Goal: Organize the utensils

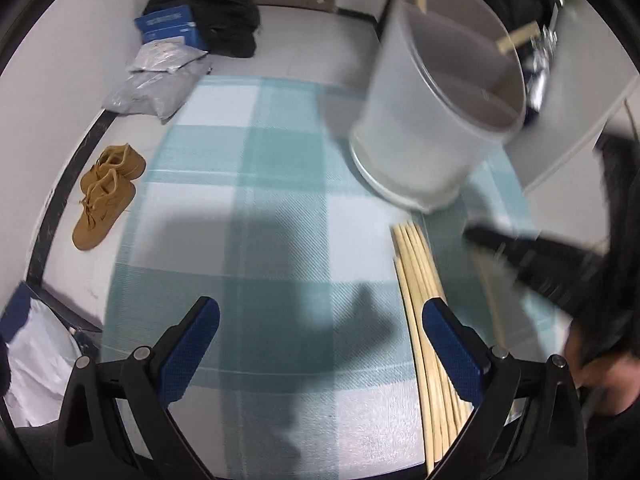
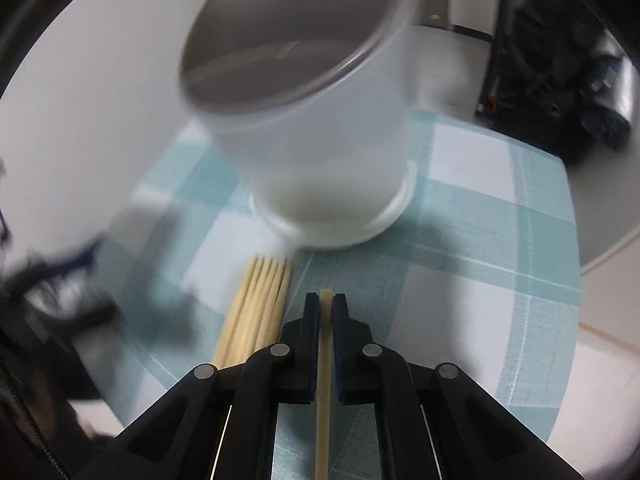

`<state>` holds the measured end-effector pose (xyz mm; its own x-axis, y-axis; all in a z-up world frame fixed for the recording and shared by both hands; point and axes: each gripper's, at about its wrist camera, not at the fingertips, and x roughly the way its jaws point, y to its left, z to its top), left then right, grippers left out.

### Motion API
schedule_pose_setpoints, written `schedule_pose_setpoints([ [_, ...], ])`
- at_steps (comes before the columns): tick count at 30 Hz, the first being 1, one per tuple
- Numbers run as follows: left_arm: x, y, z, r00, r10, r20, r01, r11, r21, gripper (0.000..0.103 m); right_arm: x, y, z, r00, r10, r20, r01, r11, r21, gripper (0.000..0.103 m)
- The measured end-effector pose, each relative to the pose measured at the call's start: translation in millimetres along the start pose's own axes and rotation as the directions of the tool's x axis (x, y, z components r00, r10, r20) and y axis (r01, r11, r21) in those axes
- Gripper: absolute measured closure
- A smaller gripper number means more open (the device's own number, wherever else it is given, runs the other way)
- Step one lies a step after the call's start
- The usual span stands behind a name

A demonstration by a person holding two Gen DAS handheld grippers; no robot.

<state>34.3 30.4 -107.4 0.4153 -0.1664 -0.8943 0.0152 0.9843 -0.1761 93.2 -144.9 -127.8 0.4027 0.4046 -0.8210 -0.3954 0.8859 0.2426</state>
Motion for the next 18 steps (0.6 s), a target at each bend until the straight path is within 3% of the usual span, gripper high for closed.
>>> schedule_pose_setpoints([
  [7,17.2,-15.8,-7.9,0.994,0.058,-0.093,-0.054,0.997,0.050,0.004,-33.5,-63.9,12.3,0.981,0.085,0.175,-0.130,0.956,0.264,0.098],
  [13,24.3,-14.5,-9.1,0.985,0.116,-0.129,-0.110,0.993,0.048,0.004,-51.9,-82.4,11.0,0.953,0.133,0.273,-0.229,0.905,0.357,0.098],
  [18,27.7,-17.4,-4.7,0.981,0.144,-0.129,-0.137,0.989,0.061,0.004,-74.9,-83.6,4.6,0.942,0.134,0.309,-0.246,0.901,0.358,0.098],
])
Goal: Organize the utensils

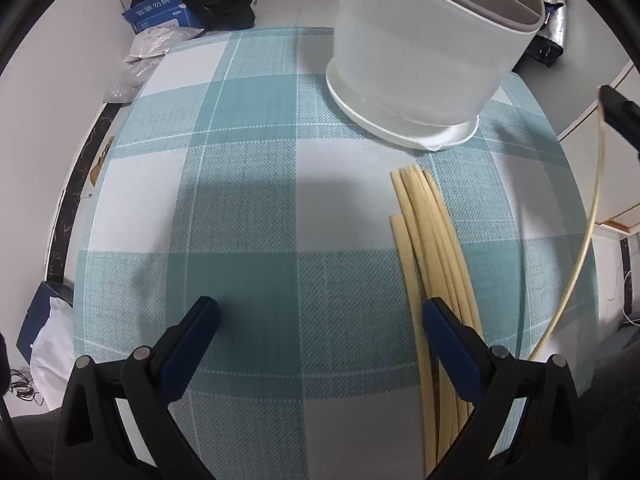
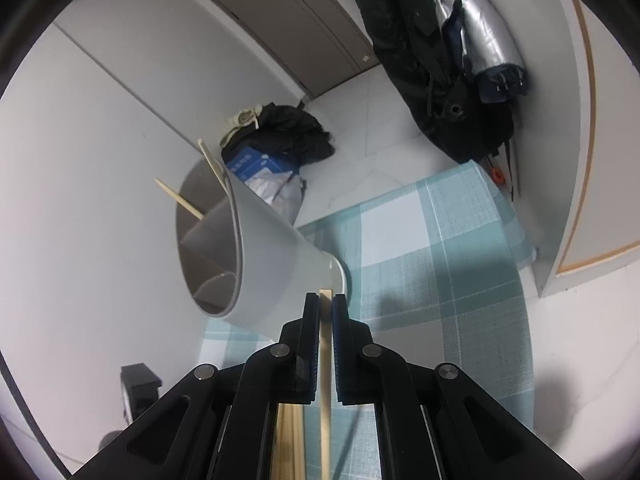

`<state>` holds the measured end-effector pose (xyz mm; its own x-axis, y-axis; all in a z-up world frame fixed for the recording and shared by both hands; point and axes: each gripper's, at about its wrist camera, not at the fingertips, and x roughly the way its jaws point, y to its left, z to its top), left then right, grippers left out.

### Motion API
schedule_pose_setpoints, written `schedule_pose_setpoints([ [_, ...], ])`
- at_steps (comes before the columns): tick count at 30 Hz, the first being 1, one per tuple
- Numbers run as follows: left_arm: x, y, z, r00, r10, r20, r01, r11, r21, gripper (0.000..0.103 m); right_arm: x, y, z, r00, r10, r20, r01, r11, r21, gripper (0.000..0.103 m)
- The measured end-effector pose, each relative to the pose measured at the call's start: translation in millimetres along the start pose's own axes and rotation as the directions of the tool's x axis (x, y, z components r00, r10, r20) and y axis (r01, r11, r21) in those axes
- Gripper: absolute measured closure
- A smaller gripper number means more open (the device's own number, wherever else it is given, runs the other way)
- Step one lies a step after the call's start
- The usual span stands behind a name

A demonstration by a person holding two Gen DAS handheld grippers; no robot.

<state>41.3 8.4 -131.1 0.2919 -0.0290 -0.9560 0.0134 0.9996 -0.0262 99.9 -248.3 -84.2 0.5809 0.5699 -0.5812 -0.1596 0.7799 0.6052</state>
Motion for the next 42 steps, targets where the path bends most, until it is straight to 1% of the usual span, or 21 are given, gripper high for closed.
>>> schedule_pose_setpoints([
  [5,3.6,-3.2,5.2,1.000,0.031,0.003,-0.031,1.000,0.000,0.004,-7.7,6.7,-5.1,1.000,-0.002,0.015,0.002,1.000,-0.010,0.098],
  [7,3.8,-4.5,8.7,0.999,0.031,0.009,-0.031,0.999,-0.018,0.009,-7.1,4.5,-5.3,1.000,0.000,0.016,0.000,1.000,-0.013,0.098],
  [8,3.0,-6.5,10.1,0.999,0.033,0.018,-0.033,0.999,-0.022,0.016,-6.3,4.3,-6.2,1.000,-0.002,0.016,0.003,1.000,-0.016,0.098],
  [9,0.9,-7.5,11.9,0.999,0.035,0.032,-0.035,0.999,-0.020,0.027,-7.0,4.4,-6.7,1.000,-0.004,0.016,0.004,1.000,-0.019,0.098],
  [10,1.6,-8.7,15.6,0.999,0.033,0.037,-0.032,0.999,-0.019,0.034,-8.3,4.4,-7.2,1.000,-0.004,0.017,0.004,1.000,-0.020,0.098],
  [12,-1.0,-14.8,15.9,0.999,0.031,0.041,-0.031,0.999,-0.012,0.055,-10.6,4.5,-9.2,1.000,-0.001,0.020,0.001,1.000,-0.019,0.098],
  [13,-1.4,-17.6,15.7,0.999,0.028,0.039,-0.028,1.000,-0.008,0.060,-11.6,4.9,-10.0,1.000,0.001,0.020,0.000,1.000,-0.020,0.098],
  [15,-2.7,-27.0,14.2,0.999,0.027,0.030,-0.027,1.000,0.010,0.082,-13.3,6.0,-10.5,1.000,-0.002,0.022,0.003,1.000,-0.027,0.098],
  [16,-2.0,-31.4,15.0,0.999,0.026,0.027,-0.026,0.999,0.021,0.087,-14.7,6.6,-10.5,1.000,-0.005,0.027,0.006,0.999,-0.032,0.098],
  [17,-1.0,-35.4,15.6,0.999,0.034,0.027,-0.035,0.999,0.033,0.095,-15.2,7.0,-10.2,1.000,-0.006,0.030,0.007,0.999,-0.034,0.098],
  [18,0.4,-38.1,15.9,0.999,0.046,0.028,-0.047,0.998,0.044,0.099,-16.4,7.4,-9.8,0.999,-0.008,0.033,0.010,0.999,-0.036,0.098],
  [20,1.3,-41.4,17.5,0.998,0.056,0.033,-0.058,0.997,0.048,0.100,-18.4,8.7,-9.5,0.999,-0.008,0.037,0.010,0.999,-0.038,0.098],
  [23,0.2,-35.8,22.3,0.998,0.042,0.045,-0.043,0.999,0.024,0.101,-19.1,15.1,-11.4,1.000,-0.008,0.024,0.009,0.998,-0.058,0.098],
  [26,-12.4,-27.9,24.6,0.996,0.014,0.092,-0.015,1.000,0.007,0.101,-23.0,25.0,-15.6,0.999,-0.010,0.044,0.015,0.994,-0.105,0.098],
  [30,-41.5,-20.6,21.3,0.982,-0.034,0.187,0.038,0.999,-0.014,0.101,-31.6,40.2,-23.4,0.997,-0.001,0.082,0.014,0.987,-0.161,0.098],
  [32,-63.6,-15.8,16.5,0.962,-0.084,0.259,0.094,0.995,-0.027,0.101,-35.1,46.5,-27.3,0.995,-0.001,0.100,0.018,0.984,-0.176,0.098],
  [34,-86.3,-15.2,9.0,0.939,-0.111,0.326,0.124,0.992,-0.019,0.101,-38.6,53.1,-31.3,0.993,0.015,0.115,0.007,0.982,-0.188,0.098],
  [36,-103.2,-18.4,3.2,0.919,-0.144,0.366,0.156,0.988,-0.003,0.101,-42.4,60.7,-34.4,0.991,0.006,0.136,0.023,0.977,-0.213,0.098],
  [38,-120.5,-17.5,-4.2,0.905,-0.146,0.399,0.155,0.988,0.009,0.101,-47.0,67.5,-38.8,0.987,0.010,0.159,0.028,0.972,-0.232,0.098],
  [40,-128.5,-23.5,-0.8,0.893,-0.162,0.420,0.164,0.986,0.030,0.101,-50.0,76.5,-45.8,0.984,0.009,0.176,0.038,0.964,-0.262,0.098],
  [42,-132.1,-27.2,-0.1,0.888,-0.148,0.436,0.146,0.989,0.039,0.101,-51.2,84.5,-51.4,0.981,0.002,0.192,0.054,0.956,-0.289,0.098],
])
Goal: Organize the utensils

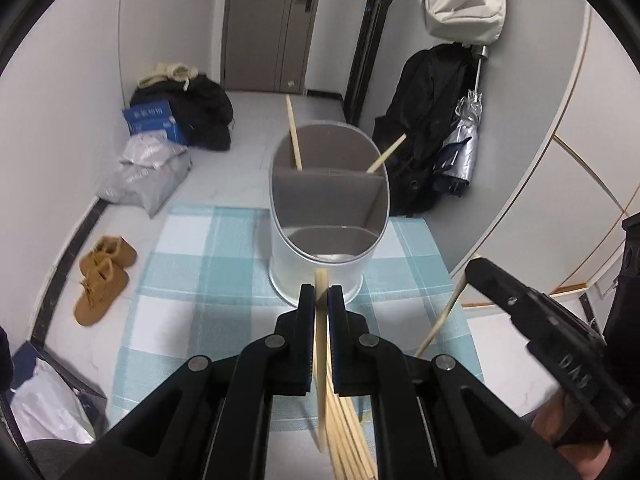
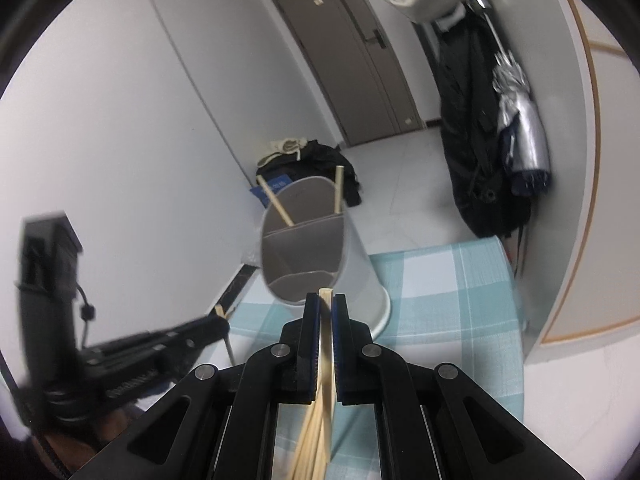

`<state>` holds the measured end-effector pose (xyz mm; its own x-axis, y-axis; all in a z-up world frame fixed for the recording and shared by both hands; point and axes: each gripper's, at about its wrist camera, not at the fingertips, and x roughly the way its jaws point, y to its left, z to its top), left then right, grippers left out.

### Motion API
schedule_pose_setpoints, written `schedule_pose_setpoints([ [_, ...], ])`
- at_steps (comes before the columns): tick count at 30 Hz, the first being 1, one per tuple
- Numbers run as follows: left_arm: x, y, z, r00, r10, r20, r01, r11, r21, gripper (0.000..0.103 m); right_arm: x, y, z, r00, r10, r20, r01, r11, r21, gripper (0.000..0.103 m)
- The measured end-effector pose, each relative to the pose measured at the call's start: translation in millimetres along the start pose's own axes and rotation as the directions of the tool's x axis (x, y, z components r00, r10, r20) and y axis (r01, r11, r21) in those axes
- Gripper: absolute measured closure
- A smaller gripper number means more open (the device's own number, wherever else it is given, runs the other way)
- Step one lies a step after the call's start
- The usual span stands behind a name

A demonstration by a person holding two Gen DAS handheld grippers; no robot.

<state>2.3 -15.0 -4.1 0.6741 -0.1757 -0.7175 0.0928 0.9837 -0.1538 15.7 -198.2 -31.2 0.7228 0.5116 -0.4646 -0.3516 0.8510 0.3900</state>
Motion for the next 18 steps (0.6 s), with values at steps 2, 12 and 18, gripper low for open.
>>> schedule_pose_setpoints([
  [2,-1.6,3.3,1.5,1.000,-0.013,-0.001,0.013,1.000,0.000,0.101,-1.5,8.3,-2.3,1.000,0.001,0.007,-0.001,1.000,-0.023,0.098],
  [12,-15.4,-3.9,10.1,0.998,-0.041,-0.055,0.043,0.998,0.042,0.101,-10.1,32.8,1.7,0.998,-0.033,0.056,0.039,0.994,-0.097,0.098],
  [18,-16.7,-3.7,23.2,0.996,-0.051,-0.071,0.055,0.997,0.052,0.101,-10.3,32.1,12.3,0.997,-0.028,0.073,0.034,0.997,-0.075,0.098],
])
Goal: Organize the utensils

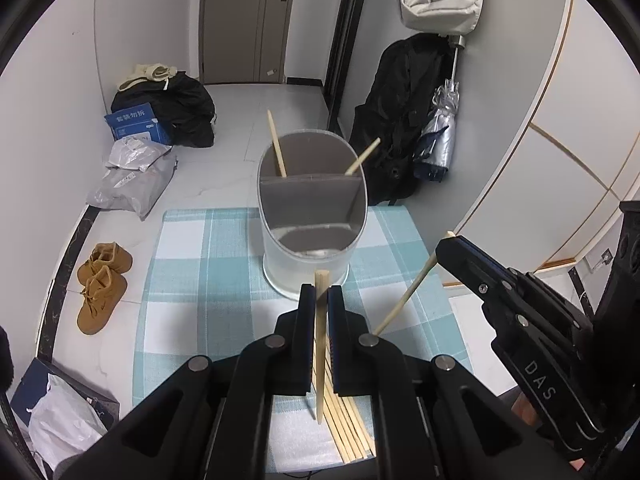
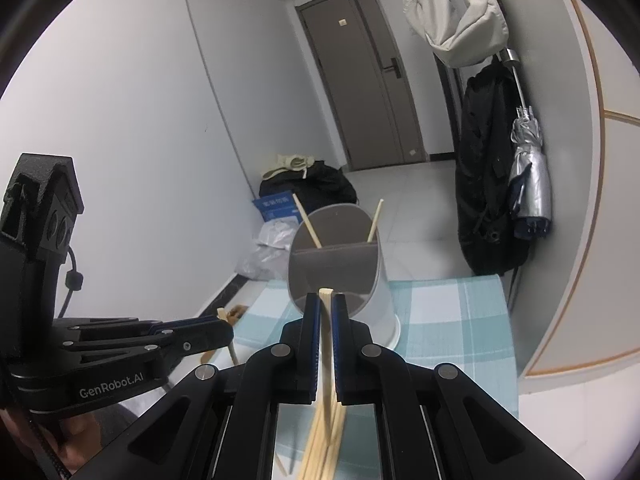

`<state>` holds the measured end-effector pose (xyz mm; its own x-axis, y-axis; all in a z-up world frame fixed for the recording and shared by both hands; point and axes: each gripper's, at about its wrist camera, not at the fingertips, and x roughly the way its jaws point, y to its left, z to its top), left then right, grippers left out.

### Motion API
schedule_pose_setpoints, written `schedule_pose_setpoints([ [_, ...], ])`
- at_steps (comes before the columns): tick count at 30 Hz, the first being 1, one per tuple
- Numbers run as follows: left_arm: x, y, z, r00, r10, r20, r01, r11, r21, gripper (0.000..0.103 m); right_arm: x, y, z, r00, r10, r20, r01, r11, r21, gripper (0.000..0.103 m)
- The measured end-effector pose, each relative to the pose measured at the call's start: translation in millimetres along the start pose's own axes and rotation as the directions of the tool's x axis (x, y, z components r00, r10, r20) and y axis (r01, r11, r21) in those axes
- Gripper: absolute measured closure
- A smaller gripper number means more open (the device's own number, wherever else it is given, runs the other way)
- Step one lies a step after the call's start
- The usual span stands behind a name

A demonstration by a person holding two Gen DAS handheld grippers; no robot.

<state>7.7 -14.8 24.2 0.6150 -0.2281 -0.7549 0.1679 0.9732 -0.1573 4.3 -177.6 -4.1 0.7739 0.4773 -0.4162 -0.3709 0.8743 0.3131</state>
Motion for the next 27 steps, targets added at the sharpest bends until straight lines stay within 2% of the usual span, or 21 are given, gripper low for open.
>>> schedule_pose_setpoints([
  [6,-7.5,0.9,17.9,1.000,-0.020,0.023,0.020,1.000,-0.011,0.101,1.8,3.7,16.9,1.000,0.018,0.005,-0.018,1.000,0.006,0.098],
  [11,-18.0,-3.2,45.5,0.999,-0.029,0.042,0.029,1.000,0.003,0.101,2.4,6.3,40.5,0.999,0.035,0.000,-0.035,0.999,0.023,0.098],
  [17,-31.7,-4.2,91.0,0.993,-0.047,0.105,0.048,0.999,-0.003,0.101,0.5,10.8,88.3,0.999,0.046,0.022,-0.046,0.999,-0.009,0.098],
  [22,-32.0,-0.3,126.1,0.989,-0.059,0.137,0.064,0.997,-0.038,0.101,10.5,7.0,135.0,0.999,0.039,-0.006,-0.039,0.999,0.004,0.098],
  [27,-28.7,0.8,156.8,0.982,-0.061,0.181,0.068,0.997,-0.033,0.101,22.7,4.7,170.7,1.000,0.028,0.013,-0.028,1.000,-0.008,0.098],
])
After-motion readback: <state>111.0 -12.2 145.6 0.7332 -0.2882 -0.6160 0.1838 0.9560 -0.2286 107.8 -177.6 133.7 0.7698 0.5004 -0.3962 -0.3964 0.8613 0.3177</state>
